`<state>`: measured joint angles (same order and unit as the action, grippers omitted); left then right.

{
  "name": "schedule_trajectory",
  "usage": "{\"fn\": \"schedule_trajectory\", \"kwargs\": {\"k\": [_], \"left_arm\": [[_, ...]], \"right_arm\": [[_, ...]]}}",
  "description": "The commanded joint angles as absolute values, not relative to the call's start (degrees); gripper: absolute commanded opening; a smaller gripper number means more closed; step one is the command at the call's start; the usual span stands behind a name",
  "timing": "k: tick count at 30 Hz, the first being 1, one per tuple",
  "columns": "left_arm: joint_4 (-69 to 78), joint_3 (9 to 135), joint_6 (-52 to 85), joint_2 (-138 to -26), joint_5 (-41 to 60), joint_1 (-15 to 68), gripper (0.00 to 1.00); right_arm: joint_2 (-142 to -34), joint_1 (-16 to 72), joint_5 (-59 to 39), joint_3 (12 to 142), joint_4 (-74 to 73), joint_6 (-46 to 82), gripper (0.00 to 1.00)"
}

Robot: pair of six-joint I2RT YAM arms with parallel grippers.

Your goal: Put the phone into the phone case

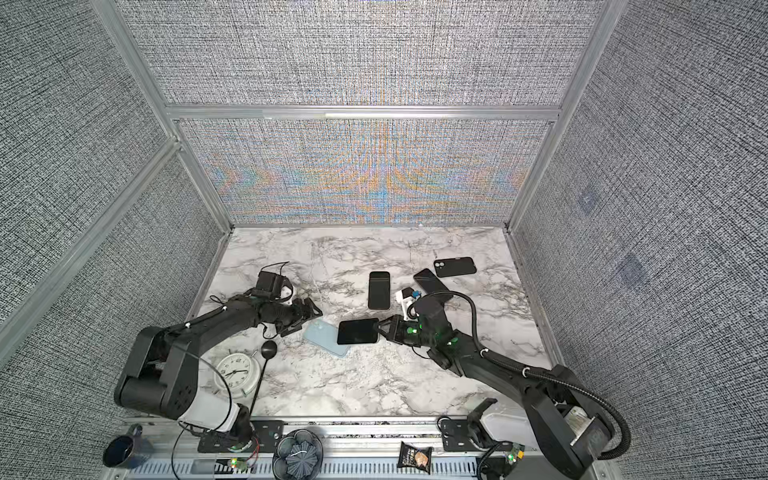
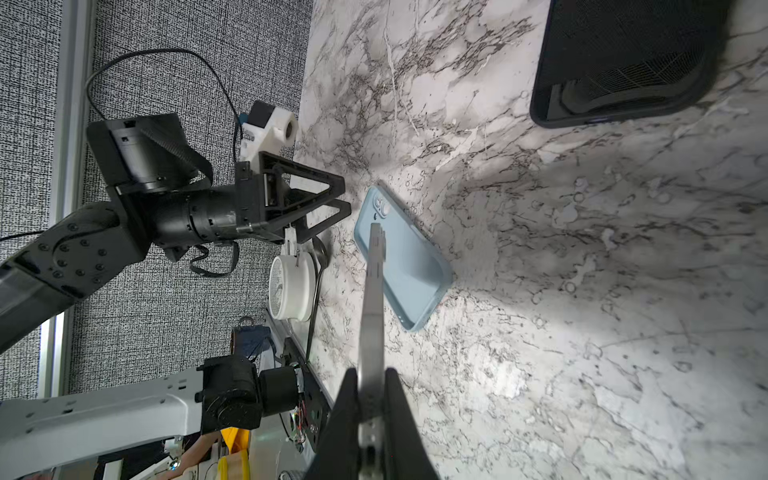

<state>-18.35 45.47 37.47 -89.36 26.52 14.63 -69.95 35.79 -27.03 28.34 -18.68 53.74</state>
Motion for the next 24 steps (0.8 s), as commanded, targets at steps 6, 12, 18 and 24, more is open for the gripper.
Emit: {"fn": "schedule_trajectory", "kwargs": {"k": [6, 12, 18, 24], "left_arm": [[-14.4, 41.7, 39.1, -88.0, 29.5, 16.3, 0.87], [-9.9, 36.2, 43.5, -84.6, 30.5, 18.5, 0.87], [-6.2, 34.6, 46.9, -83.8, 30.3, 21.9, 0.87], [-5.3, 33.8, 47.1, -82.5, 29.2, 22.8, 0.87]], "right_arm": [[-70.2, 35.9, -28.1, 28.2, -21.8, 54.5, 0.03], [-71.9, 35.9, -28.5, 28.0, -23.4, 56.7, 0.03], [-72.0, 35.8, -29.0, 28.0, -23.6, 57.1, 0.03], [-72.1, 35.8, -29.7, 27.4, -23.8, 58.1, 0.03]]}}
